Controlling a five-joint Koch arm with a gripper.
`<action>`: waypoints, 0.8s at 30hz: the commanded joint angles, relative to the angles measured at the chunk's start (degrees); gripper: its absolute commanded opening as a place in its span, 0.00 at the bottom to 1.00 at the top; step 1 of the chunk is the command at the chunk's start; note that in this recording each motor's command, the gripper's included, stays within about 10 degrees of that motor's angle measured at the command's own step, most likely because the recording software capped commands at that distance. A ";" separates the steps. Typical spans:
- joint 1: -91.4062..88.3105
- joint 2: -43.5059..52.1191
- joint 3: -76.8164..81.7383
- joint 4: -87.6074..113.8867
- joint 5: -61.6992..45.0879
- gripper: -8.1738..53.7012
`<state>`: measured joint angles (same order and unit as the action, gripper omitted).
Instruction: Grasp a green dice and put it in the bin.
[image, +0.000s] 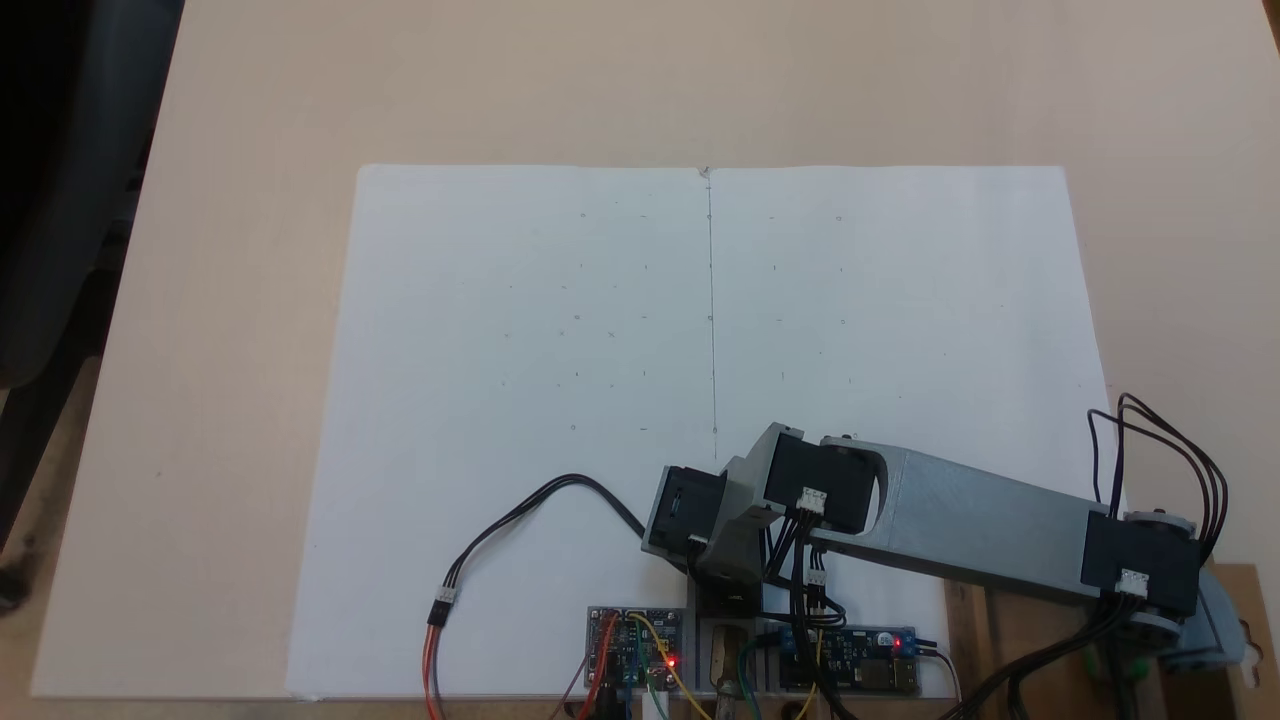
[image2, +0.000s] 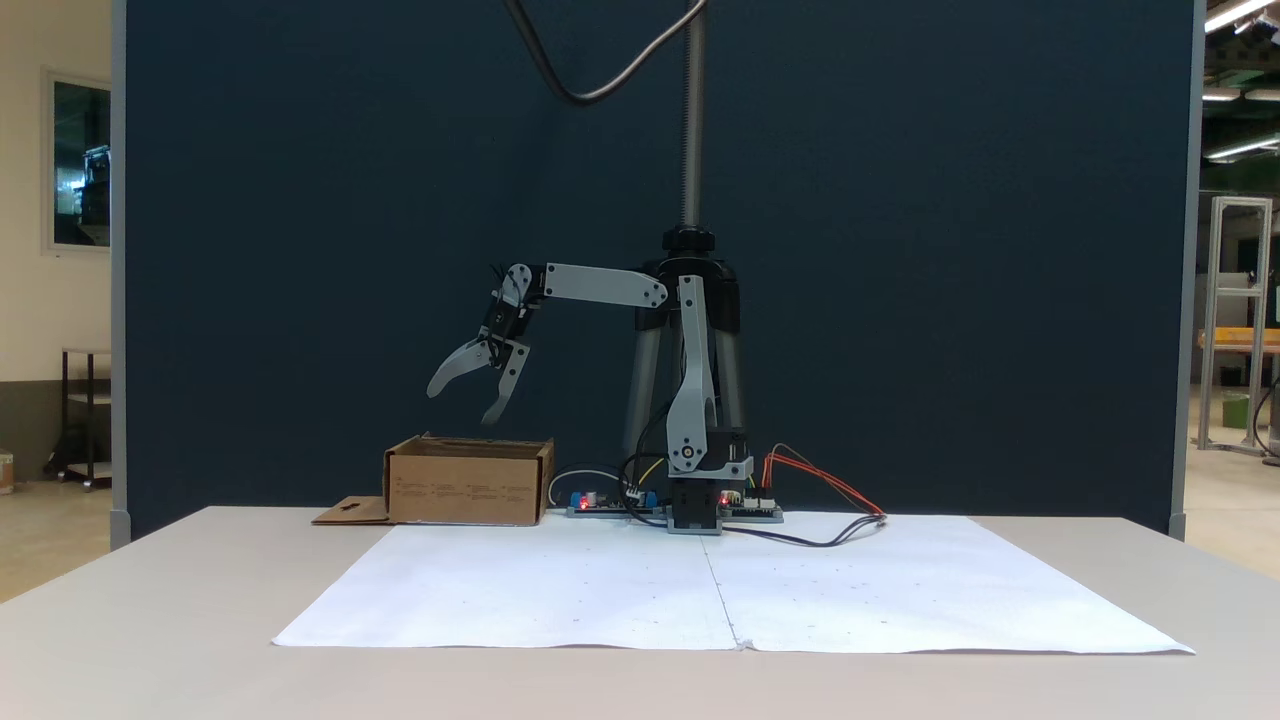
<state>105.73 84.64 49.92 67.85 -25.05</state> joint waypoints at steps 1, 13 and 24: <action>0.35 0.79 -3.25 -1.14 0.18 0.78; -1.76 5.89 -3.25 2.64 2.72 0.78; -24.17 22.50 -3.16 15.82 12.04 0.78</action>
<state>84.20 103.80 49.92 81.30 -17.75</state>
